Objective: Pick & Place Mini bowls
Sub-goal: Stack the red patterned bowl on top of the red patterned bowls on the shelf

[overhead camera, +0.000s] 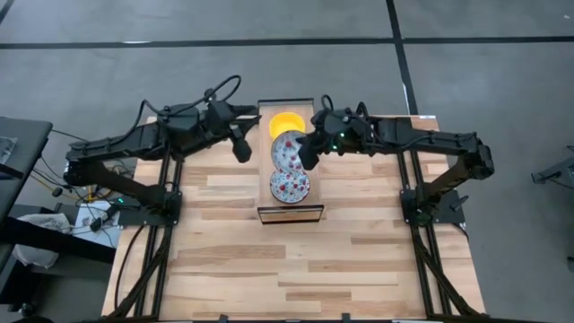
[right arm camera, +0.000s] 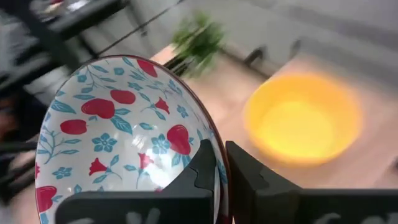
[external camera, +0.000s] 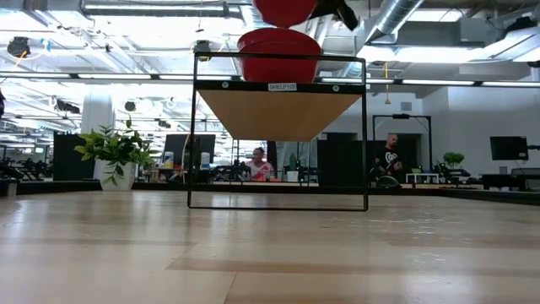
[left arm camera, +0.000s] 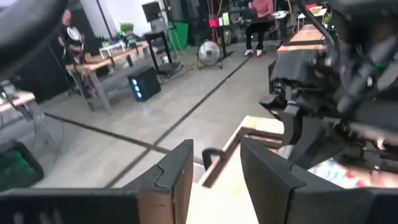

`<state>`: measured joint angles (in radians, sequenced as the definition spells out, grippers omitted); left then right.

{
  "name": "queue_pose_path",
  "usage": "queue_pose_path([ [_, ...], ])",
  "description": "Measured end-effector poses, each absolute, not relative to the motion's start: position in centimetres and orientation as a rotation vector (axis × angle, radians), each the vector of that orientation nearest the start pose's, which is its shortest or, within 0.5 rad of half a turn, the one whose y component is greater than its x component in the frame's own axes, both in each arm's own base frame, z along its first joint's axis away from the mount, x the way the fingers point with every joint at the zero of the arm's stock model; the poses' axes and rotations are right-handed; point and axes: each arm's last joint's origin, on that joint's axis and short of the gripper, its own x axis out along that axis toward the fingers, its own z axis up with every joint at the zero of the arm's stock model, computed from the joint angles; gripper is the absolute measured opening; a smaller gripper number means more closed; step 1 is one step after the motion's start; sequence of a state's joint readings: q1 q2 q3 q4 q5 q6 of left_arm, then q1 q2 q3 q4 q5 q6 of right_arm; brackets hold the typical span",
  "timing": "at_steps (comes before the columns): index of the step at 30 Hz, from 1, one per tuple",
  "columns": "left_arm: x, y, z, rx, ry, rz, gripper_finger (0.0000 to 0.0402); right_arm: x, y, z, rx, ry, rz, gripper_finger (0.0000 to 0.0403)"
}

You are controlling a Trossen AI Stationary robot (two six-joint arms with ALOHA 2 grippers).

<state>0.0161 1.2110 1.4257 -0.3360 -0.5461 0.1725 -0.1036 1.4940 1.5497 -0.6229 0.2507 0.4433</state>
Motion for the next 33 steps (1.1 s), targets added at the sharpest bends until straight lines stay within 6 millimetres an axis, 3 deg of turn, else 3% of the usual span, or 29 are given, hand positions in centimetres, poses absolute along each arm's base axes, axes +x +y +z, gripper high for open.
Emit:
queue_pose_path([
  [5,22.5,1.7,42.7,0.125,0.181,0.547,0.0132,31.6,-4.8,38.4,0.551,0.562,-0.351,0.0006],
  [12,20.3,1.7,39.2,0.024,0.207,0.557,0.0133,31.1,-5.2,37.8,0.694,0.639,-0.319,0.0006],
  [22,18.8,1.7,34.9,0.041,0.285,0.557,0.0131,33.7,-5.4,35.7,0.775,0.818,-0.301,0.0006],
  [27,18.2,1.7,33.7,0.041,0.291,0.558,0.0132,35.3,-5.7,36.5,0.744,0.875,-0.287,0.0006],
  [33,17.2,1.7,32.8,0.02,0.28,0.561,0.0132,36.5,-5.7,35.7,0.733,1.016,-0.28,0.0009],
])
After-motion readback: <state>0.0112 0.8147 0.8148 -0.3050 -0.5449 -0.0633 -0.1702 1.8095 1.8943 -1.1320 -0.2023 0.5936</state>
